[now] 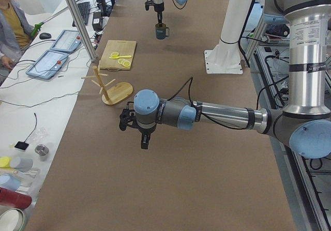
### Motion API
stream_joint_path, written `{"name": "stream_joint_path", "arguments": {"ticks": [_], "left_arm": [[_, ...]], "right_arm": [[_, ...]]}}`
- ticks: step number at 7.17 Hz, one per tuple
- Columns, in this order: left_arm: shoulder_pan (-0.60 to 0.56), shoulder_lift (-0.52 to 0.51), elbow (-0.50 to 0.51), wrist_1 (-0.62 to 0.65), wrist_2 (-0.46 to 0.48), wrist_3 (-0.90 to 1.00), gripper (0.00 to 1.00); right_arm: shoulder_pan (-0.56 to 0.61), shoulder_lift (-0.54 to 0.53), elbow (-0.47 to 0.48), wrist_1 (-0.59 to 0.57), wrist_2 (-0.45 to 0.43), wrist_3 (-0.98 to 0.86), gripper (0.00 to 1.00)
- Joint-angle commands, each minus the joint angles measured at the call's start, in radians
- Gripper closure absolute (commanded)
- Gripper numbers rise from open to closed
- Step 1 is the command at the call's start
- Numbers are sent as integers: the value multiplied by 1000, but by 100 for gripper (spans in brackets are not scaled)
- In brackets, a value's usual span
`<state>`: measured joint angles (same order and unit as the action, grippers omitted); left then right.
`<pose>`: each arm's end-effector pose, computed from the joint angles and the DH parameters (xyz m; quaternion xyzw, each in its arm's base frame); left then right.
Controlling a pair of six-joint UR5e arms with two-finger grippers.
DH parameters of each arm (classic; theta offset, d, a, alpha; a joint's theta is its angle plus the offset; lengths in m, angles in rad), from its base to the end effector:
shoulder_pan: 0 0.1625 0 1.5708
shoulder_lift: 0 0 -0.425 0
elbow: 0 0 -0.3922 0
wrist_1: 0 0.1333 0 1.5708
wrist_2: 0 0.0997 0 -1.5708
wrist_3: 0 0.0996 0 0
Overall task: Hang cup on storage rack
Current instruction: 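Carry the blue mug with the right gripper and lower it onto the table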
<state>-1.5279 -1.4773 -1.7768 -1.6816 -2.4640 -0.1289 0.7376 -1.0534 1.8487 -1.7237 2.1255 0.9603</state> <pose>-0.0359 -0.4631 0.5804 0.0633 0.4363 0.0096 0.8975 -0.4010 -0.4736 0.2599 -0.0135 -0.3994 -0.0283 0.9162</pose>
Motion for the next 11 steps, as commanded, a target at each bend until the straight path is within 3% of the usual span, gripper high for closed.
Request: {"name": "stream_joint_path", "arguments": {"ticks": [1, 3, 7, 11], "left_arm": [[0, 0, -6, -1, 0, 2, 2], [0, 0, -3, 0, 0, 0, 2], [0, 0, 2, 0, 0, 0, 2], [0, 0, 0, 0, 0, 0, 2]], "right_arm": [[-98, 12, -34, 100, -68, 113, 100], [-122, 85, -124, 182, -68, 365, 100], [-154, 127, -140, 182, -73, 715, 100], [-248, 207, -207, 182, -154, 1004, 100]]}}
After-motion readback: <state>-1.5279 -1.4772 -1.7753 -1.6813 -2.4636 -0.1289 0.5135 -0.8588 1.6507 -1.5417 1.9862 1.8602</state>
